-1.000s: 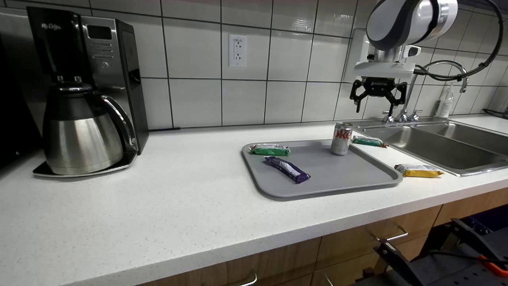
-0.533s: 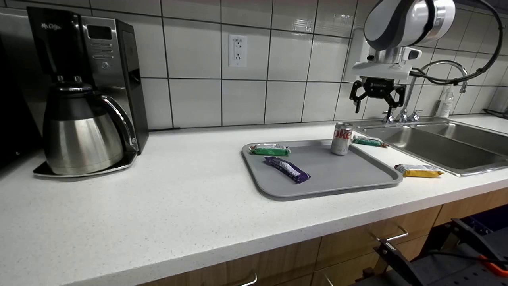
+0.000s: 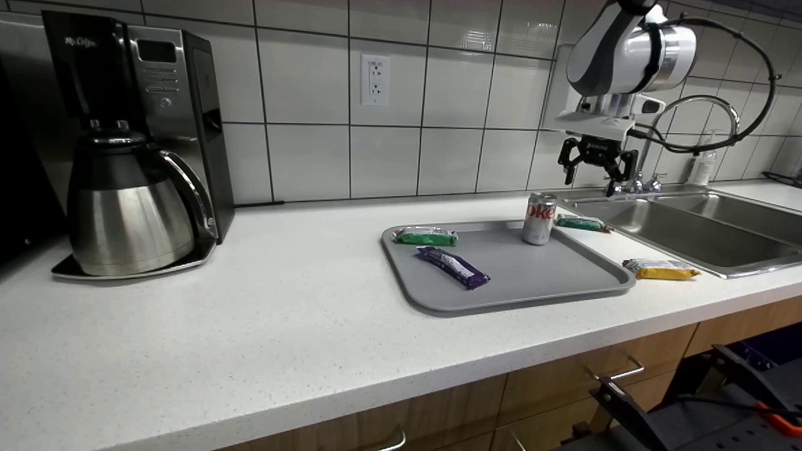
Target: Put the chocolate bars on the tray
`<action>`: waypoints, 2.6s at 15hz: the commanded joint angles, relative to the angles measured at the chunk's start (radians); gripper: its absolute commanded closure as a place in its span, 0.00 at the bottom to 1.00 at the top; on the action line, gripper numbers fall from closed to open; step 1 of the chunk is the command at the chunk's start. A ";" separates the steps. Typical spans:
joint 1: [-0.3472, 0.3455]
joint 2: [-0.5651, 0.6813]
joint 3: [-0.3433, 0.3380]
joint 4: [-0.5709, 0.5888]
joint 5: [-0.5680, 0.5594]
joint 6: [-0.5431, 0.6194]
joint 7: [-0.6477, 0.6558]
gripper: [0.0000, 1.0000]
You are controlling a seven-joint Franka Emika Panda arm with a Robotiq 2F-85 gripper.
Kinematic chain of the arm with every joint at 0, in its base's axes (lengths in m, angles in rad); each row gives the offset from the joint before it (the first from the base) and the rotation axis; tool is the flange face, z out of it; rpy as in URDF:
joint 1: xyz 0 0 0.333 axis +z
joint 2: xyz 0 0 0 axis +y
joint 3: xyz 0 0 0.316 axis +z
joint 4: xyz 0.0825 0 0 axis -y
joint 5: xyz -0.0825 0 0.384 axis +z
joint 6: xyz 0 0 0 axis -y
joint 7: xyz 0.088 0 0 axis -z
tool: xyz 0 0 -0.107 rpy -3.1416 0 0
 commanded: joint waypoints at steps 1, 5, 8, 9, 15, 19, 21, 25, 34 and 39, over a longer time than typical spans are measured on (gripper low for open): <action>-0.005 0.108 -0.018 0.134 0.062 -0.054 0.073 0.00; -0.002 0.192 -0.035 0.225 0.110 -0.078 0.174 0.00; -0.004 0.236 -0.035 0.280 0.131 -0.112 0.245 0.00; -0.005 0.249 -0.033 0.300 0.137 -0.130 0.268 0.00; -0.022 0.341 -0.034 0.407 0.165 -0.197 0.411 0.00; -0.037 0.390 -0.036 0.449 0.161 -0.210 0.485 0.00; -0.047 0.406 -0.031 0.461 0.163 -0.213 0.500 0.00; -0.052 0.422 -0.034 0.466 0.164 -0.211 0.545 0.00; -0.049 0.409 -0.031 0.448 0.154 -0.204 0.568 0.00; -0.051 0.404 -0.030 0.447 0.155 -0.201 0.563 0.35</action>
